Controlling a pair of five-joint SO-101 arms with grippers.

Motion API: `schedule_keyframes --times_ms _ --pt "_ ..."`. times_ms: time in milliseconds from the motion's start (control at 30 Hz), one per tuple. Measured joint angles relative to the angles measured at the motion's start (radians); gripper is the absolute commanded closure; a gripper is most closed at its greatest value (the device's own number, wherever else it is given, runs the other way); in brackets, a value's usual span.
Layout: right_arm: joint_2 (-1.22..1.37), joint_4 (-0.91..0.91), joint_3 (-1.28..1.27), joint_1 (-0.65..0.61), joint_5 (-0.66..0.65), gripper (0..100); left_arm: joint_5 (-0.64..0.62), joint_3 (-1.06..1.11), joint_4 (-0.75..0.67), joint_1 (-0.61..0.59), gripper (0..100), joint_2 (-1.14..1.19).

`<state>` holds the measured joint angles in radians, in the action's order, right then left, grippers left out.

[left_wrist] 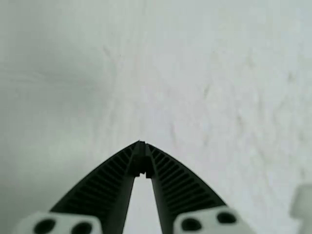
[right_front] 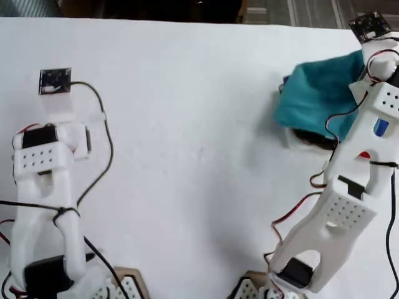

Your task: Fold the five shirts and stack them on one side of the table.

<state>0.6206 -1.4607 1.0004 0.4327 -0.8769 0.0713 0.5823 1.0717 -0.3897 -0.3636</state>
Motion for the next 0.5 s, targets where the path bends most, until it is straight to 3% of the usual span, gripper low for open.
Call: schedule_keyframes --times_ms 500 --pt "0.141 0.242 0.000 0.054 -0.051 97.4 0.000 0.000 0.000 0.000 97 0.000"
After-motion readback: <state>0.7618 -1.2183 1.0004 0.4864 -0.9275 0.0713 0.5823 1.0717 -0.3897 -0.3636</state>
